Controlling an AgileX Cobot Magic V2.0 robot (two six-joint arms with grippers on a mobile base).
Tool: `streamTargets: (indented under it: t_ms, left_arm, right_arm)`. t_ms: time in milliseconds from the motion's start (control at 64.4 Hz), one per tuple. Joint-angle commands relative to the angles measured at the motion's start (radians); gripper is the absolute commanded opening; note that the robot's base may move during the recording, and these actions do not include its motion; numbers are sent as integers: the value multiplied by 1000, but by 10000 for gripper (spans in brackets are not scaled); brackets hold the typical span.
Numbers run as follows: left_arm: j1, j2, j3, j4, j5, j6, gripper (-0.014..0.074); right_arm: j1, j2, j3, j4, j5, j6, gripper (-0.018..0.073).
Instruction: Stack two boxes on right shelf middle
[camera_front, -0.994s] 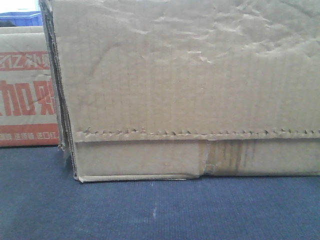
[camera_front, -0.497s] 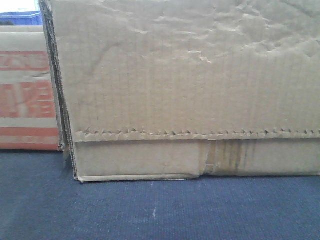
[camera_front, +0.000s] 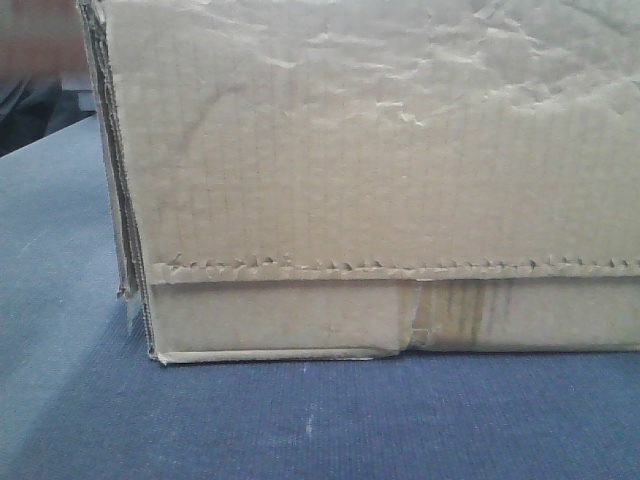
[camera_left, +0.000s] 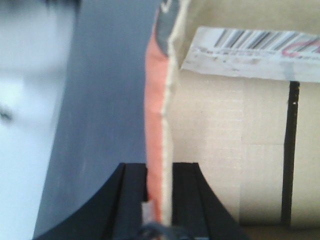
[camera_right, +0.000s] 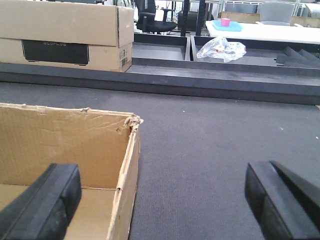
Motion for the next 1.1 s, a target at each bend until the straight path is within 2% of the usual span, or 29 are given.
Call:
streamTargets:
  t_ms: [0,47,171,373,590,792,1088]
  left_arm:
    - [-29,-25,-92,-42,8,-44,-111]
    - [-53,-25,-140,-46,14,-52,-111]
    - [-170,-25,-225,-50,5,-87,-111]
    - [-400,-3,-243,-46,-95,-163,-111]
    - [-548,107,-243,-43,-93,-213,-111]
    - [-627,231,-243,-43,-95,-213,-111]
    - [-634,329,-243,-40,-93,-233,-111]
  right_arm:
    - [1,0,-9,-11,-7,-2,570]
    - [1,0,-9,-10,-7,-2,570]
    - [1,0,-9,3,-7,-2,570]
    - [1,0,-9,3,-7,-2,570]
    - [19,0,-9,3,-7,-2,570]
    - [31,0,-9,3,-7,-2,570]
    - [31,0,-9,3,-7,-2,570]
